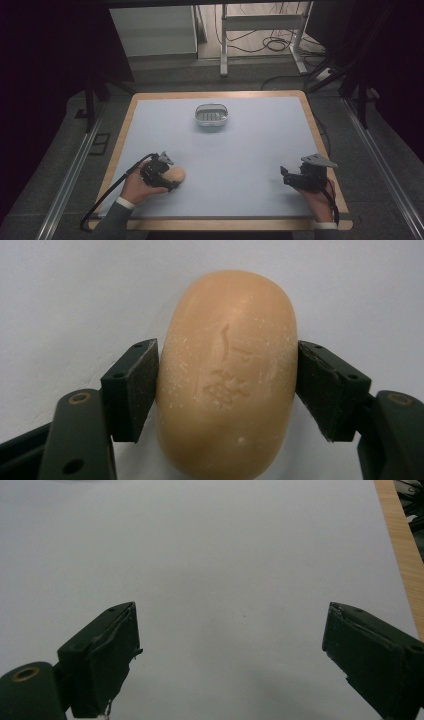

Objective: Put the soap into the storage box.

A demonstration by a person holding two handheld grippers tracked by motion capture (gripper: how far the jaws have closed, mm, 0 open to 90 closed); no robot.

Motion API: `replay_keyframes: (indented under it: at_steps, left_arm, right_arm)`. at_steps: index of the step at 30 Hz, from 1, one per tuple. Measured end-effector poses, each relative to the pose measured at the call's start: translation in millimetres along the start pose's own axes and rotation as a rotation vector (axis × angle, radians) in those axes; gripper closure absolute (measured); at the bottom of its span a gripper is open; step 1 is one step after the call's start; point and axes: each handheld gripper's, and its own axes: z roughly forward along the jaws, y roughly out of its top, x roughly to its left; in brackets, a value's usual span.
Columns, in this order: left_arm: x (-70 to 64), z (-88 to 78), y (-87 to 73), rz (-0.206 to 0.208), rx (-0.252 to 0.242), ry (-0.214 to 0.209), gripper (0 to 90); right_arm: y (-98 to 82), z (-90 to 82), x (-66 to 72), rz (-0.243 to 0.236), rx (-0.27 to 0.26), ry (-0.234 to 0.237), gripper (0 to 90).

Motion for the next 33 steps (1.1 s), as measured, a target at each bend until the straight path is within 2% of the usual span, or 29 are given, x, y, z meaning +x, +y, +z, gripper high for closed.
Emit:
replay_keyframes:
  at_steps: [9, 33]
  left_arm:
    - [-0.2, 0.2, -0.8, 0.014, 0.004, 0.004, 31.0]
    - [4.9, -7.1, 3.2, 0.015, -0.007, 0.010, 31.5]
  right_arm:
    - [0.1, -0.1, 0.2, -0.002, 0.002, -0.003, 8.1]
    - [-0.2, 0.5, -0.2, -0.003, 0.004, -0.004, 8.1]
